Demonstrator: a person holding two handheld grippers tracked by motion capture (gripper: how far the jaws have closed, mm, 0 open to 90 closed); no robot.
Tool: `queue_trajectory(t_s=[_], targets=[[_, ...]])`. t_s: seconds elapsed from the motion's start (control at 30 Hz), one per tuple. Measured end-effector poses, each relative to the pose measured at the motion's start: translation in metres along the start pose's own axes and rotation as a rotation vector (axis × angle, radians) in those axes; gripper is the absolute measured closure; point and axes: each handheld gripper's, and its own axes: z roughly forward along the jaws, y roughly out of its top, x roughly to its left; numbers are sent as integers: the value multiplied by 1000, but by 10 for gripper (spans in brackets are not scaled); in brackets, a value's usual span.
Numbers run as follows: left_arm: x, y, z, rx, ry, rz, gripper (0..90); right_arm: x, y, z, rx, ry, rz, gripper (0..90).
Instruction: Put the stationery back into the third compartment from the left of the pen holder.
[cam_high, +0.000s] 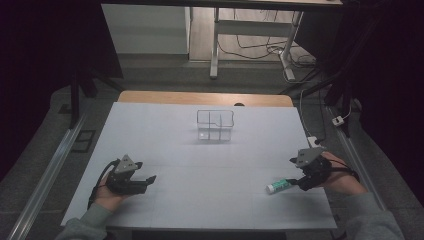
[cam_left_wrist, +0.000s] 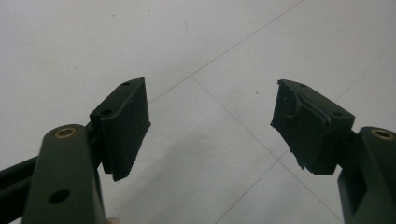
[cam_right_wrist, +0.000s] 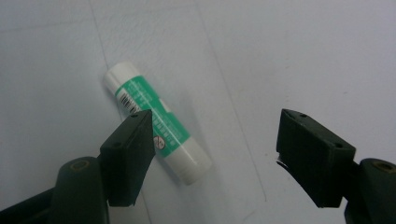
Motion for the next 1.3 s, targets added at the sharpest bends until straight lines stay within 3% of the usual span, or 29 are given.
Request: queue_trajectory(t_s=[0.13,0.53,0.6,0.63,0.67,0.77,0.93,1.1,1.2,1.3], targets=[[0,0,0,-1,-2,-4,271,-2,1,9,54,72,-18,275],[0,-1,1,4,-1,-3,272,-8,1,29,122,167,-39,319],[0,-1,2,6,-2,-2,272,-6,3,31,154,190,-36,340],[0,-1,2,6,-2,-1,273,-6,4,34,141,202,-63,352],[1,-1,2,7,-2,0,273,-4,5,33,161,204,-49,366],[1,-1,2,9,-3,1,272,-4,6,38,176,237,-82,450],[1,-2,3,12,-1,2,273,-1,3,44,213,235,-136,602],[1,-2,3,12,2,4,273,0,-2,44,170,224,-194,647],[1,-2,3,11,3,4,272,3,-3,43,163,220,-197,648],[1,-2,3,11,4,5,272,4,-1,37,133,200,-166,648]])
